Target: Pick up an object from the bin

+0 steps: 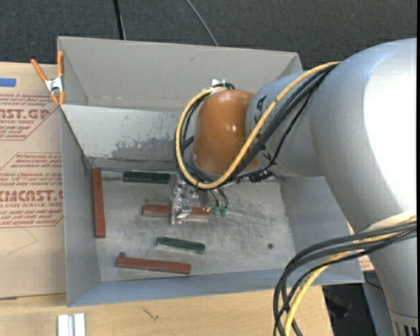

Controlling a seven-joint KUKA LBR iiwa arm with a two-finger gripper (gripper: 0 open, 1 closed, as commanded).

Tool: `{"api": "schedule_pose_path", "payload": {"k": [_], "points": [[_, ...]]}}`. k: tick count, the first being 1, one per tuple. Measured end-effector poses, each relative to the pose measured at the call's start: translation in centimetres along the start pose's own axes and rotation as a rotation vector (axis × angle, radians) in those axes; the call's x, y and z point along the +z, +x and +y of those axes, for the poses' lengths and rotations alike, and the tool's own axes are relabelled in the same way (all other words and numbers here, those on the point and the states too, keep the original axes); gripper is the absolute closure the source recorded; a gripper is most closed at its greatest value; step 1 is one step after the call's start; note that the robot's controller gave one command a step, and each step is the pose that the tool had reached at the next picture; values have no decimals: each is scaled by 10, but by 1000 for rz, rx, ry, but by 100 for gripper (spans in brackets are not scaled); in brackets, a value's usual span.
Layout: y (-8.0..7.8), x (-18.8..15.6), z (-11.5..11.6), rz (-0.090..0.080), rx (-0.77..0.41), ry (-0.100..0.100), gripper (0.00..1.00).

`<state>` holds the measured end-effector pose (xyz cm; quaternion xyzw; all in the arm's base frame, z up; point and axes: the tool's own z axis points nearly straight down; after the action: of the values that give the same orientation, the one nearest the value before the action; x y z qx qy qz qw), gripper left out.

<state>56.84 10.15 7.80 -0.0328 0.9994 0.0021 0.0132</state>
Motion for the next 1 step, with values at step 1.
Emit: {"api": "schedule_pose_path", "payload": {"k": [1], "points": [[1,-3,0,5,0,1,100]]}}
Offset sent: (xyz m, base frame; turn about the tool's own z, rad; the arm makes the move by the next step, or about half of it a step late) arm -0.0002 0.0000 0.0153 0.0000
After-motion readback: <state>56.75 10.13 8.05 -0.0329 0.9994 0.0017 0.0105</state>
